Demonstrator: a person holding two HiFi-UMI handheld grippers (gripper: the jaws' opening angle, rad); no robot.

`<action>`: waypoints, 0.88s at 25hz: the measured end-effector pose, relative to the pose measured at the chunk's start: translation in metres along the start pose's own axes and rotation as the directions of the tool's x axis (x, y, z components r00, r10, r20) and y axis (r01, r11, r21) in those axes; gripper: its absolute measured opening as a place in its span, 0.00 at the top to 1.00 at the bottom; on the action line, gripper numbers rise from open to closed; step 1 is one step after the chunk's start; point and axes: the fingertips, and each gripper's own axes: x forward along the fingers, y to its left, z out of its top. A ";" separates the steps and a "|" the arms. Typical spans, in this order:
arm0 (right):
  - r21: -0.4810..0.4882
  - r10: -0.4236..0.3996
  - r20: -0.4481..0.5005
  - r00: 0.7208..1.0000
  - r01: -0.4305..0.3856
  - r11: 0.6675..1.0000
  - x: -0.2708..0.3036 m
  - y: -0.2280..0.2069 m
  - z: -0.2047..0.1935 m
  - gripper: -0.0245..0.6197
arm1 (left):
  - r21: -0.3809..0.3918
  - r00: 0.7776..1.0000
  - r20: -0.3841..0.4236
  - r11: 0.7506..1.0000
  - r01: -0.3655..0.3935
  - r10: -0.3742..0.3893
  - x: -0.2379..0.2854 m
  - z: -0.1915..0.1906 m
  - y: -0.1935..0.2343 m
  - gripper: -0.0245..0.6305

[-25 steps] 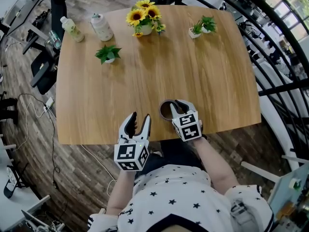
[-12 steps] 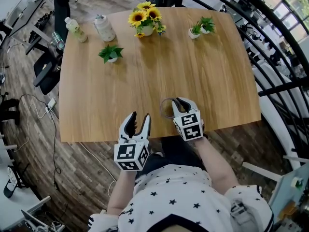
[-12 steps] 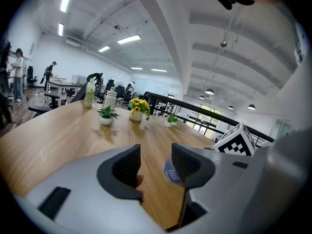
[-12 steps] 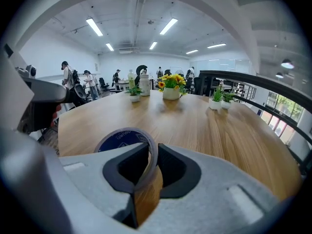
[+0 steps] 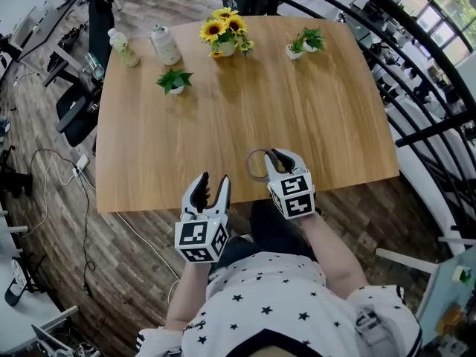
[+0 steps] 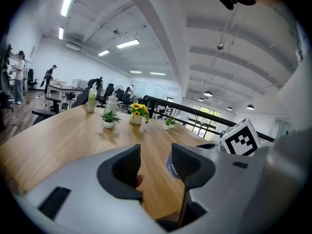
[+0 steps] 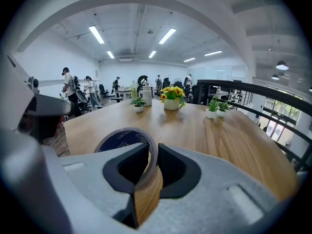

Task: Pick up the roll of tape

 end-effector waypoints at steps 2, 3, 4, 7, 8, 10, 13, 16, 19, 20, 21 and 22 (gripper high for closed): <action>0.000 -0.002 0.014 1.000 0.002 1.000 -0.010 0.004 0.003 0.86 | 0.004 1.000 0.008 1.000 0.003 -0.003 -0.008 0.001 -0.002 0.67; 0.001 -0.004 0.023 1.000 0.004 1.000 -0.015 0.007 0.005 0.86 | 0.006 1.000 0.012 1.000 0.004 -0.004 -0.012 0.002 -0.003 0.67; 0.002 -0.005 0.031 0.999 0.005 1.000 -0.020 0.009 0.007 0.86 | 0.009 1.000 0.015 1.000 0.005 -0.006 -0.016 0.002 -0.004 0.67; 0.003 -0.011 0.057 0.998 0.011 1.000 -0.035 0.016 0.011 0.86 | 0.016 1.000 0.026 1.000 0.009 -0.010 -0.029 0.002 -0.007 0.67; 0.002 -0.014 0.065 0.998 0.014 1.000 -0.040 0.019 0.012 0.86 | 0.018 1.000 0.028 1.000 0.010 -0.010 -0.033 0.001 -0.008 0.67; 0.001 -0.019 0.079 0.997 0.019 1.000 -0.050 0.023 0.013 0.86 | 0.022 0.999 0.033 1.000 0.009 -0.010 -0.042 0.000 -0.010 0.67; 0.000 -0.024 0.096 0.995 0.024 1.000 -0.063 0.031 0.014 0.86 | 0.027 0.999 0.044 1.000 0.008 -0.009 -0.056 0.000 -0.011 0.67; -0.002 -0.028 0.116 0.993 0.028 1.000 -0.076 0.040 0.015 0.86 | 0.032 0.998 0.060 0.999 0.007 -0.009 -0.068 0.001 -0.012 0.67; -0.005 -0.031 0.139 0.990 0.032 0.999 -0.089 0.050 0.017 0.86 | 0.036 0.997 0.077 0.999 0.005 -0.008 -0.083 0.000 -0.014 0.67; -0.006 -0.031 0.148 0.989 0.033 0.999 -0.095 0.054 0.017 0.86 | 0.037 0.997 0.082 0.999 0.005 -0.008 -0.088 0.000 -0.015 0.67; -0.007 -0.032 0.155 0.987 0.033 0.999 -0.101 0.057 0.018 0.86 | 0.039 0.996 0.087 0.999 0.004 -0.008 -0.094 -0.001 -0.016 0.67; -0.008 -0.032 0.163 0.986 0.034 0.999 -0.106 0.060 0.018 0.86 | 0.041 0.996 0.091 0.999 0.004 -0.008 -0.100 -0.001 -0.018 0.67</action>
